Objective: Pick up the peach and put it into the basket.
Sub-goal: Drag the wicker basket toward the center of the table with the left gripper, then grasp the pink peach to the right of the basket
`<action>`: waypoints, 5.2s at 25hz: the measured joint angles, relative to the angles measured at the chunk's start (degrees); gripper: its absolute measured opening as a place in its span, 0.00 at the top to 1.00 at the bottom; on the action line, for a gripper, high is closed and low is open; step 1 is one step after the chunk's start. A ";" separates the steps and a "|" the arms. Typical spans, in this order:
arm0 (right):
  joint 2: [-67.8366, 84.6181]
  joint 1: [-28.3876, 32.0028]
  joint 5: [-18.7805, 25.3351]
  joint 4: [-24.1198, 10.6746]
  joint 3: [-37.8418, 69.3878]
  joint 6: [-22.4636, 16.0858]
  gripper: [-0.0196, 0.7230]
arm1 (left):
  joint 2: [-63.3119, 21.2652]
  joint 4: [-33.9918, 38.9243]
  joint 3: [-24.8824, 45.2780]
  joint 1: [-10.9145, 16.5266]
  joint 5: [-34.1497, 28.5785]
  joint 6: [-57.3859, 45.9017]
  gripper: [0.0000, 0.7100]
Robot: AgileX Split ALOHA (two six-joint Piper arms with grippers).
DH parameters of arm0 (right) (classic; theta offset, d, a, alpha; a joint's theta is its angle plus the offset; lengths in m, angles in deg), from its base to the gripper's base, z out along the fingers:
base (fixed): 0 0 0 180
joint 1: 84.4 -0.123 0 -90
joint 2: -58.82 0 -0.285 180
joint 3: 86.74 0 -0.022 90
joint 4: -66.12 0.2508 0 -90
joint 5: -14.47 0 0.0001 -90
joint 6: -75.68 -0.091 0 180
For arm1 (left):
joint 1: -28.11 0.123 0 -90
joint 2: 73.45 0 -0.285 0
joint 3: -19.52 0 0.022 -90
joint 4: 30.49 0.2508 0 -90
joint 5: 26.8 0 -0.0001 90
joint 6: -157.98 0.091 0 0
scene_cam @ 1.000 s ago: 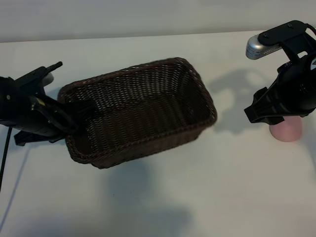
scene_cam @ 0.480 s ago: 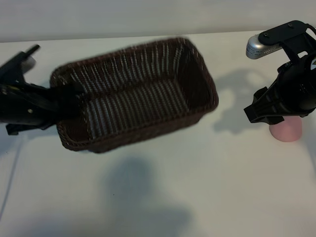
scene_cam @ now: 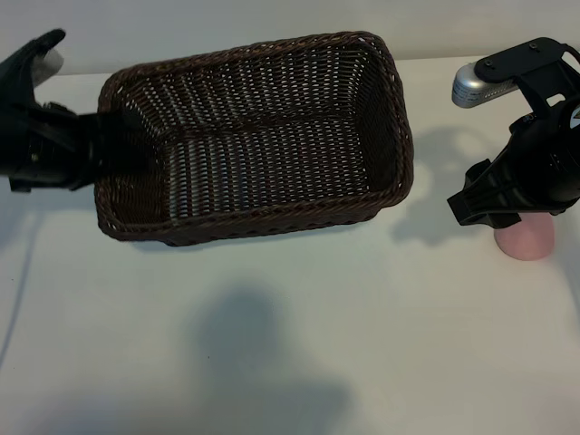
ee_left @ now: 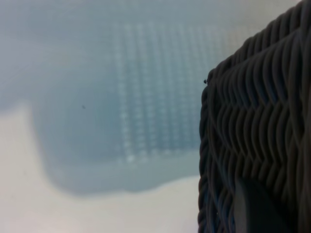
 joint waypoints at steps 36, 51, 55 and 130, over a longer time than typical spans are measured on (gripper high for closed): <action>0.00 0.00 -0.05 0.00 0.00 -0.24 0.28 | 18.74 9.11 -10.97 -10.04 3.98 -10.71 0.74; 0.00 0.00 0.00 0.00 0.00 -0.24 0.28 | 14.24 14.58 -11.04 -10.04 -2.47 -14.92 0.02; 0.00 0.00 0.12 0.00 0.00 -0.24 0.28 | 7.53 23.85 -11.04 -10.04 -4.20 -20.25 0.03; -15.61 10.18 -6.26 -13.40 -0.13 -19.02 0.28 | -88.59 43.81 24.50 -4.60 -29.96 -19.55 0.16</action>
